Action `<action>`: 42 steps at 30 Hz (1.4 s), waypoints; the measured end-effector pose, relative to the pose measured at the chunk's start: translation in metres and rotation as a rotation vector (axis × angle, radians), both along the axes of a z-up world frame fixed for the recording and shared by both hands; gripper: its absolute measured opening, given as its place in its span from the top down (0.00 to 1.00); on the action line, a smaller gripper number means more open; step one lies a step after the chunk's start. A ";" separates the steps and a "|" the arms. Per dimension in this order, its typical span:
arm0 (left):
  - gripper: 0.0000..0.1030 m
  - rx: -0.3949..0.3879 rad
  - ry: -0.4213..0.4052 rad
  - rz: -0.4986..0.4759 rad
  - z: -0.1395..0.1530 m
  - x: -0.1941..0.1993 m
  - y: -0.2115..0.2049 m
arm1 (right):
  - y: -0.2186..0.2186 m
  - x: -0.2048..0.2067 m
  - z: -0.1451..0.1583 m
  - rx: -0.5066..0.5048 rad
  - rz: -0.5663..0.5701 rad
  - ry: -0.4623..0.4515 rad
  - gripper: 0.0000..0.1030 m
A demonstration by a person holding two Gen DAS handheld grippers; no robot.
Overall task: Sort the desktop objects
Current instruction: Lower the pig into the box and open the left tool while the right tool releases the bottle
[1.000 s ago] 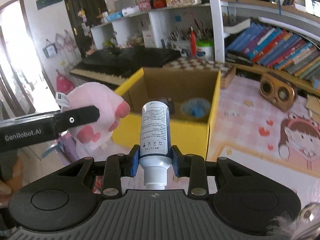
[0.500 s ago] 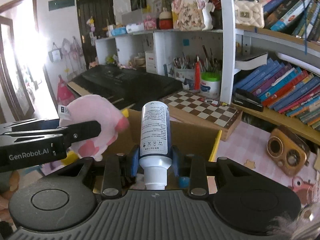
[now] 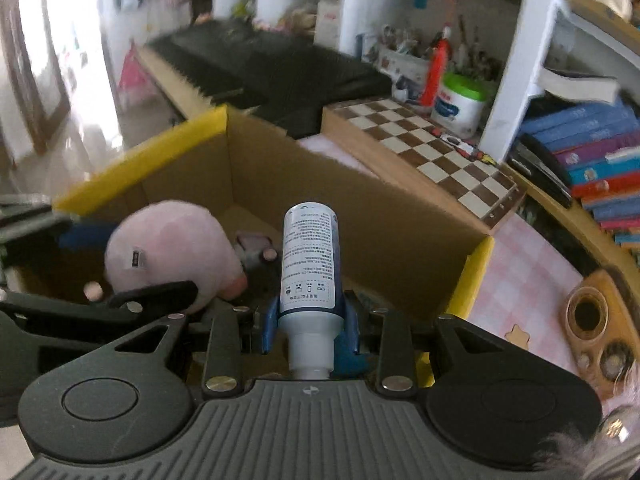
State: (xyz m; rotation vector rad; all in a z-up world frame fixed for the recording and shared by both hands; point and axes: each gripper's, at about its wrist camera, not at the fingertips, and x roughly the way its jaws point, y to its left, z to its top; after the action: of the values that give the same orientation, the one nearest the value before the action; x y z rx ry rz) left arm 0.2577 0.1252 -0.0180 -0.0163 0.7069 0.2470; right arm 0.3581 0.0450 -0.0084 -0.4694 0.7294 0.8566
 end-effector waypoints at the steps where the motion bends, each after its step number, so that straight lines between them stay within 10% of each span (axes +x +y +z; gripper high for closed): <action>1: 0.44 0.006 0.018 -0.002 -0.002 0.002 0.000 | 0.002 0.001 -0.002 -0.019 0.007 -0.003 0.71; 10: 0.26 0.072 0.022 -0.044 -0.011 0.004 -0.007 | 0.017 0.003 -0.013 -0.104 0.095 0.002 0.70; 18: 0.13 0.065 -0.119 -0.087 0.013 -0.012 -0.015 | -0.002 0.002 0.009 0.050 0.043 -0.037 0.62; 42: 0.03 -0.023 -0.424 -0.084 0.083 -0.092 -0.028 | -0.154 -0.065 0.080 0.377 -0.453 -0.201 0.53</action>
State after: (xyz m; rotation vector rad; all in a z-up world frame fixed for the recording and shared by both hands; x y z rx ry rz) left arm 0.1657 0.0972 0.0649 -0.0588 0.2876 0.1480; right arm 0.2927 -0.1089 0.0713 -0.0427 0.4472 0.4929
